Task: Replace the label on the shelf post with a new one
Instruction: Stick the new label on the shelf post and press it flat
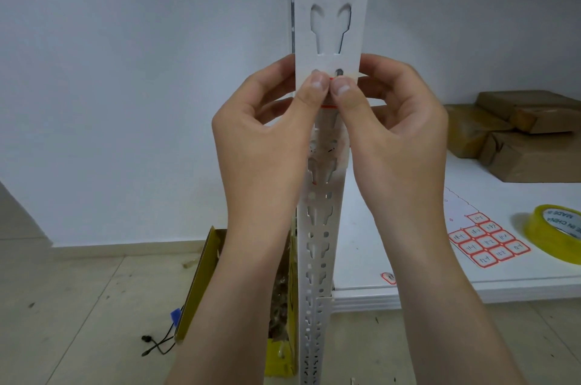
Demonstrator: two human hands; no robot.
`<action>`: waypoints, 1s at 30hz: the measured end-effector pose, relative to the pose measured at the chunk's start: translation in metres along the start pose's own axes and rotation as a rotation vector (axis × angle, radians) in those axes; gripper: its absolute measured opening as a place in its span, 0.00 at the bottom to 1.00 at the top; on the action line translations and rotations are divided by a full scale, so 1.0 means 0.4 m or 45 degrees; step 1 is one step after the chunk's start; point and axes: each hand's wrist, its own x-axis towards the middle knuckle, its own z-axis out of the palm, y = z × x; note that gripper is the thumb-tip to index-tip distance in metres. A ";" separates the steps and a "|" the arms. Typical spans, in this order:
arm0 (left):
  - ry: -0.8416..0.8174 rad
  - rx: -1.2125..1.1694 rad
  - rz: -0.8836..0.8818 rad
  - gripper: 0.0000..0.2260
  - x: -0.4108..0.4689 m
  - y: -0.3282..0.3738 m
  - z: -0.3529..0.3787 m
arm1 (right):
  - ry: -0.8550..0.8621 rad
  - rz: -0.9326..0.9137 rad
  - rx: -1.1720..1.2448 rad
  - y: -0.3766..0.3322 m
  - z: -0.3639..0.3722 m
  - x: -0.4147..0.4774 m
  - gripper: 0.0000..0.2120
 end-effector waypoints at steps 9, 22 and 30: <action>0.001 -0.040 0.000 0.14 0.001 -0.007 -0.003 | 0.020 -0.031 -0.086 0.007 0.002 0.004 0.08; -0.016 -0.139 0.015 0.14 0.002 -0.024 -0.006 | -0.006 -0.036 -0.051 0.013 -0.019 0.011 0.07; -0.021 -0.025 0.146 0.17 0.010 -0.037 -0.019 | -0.011 -0.108 -0.043 0.026 -0.025 0.009 0.09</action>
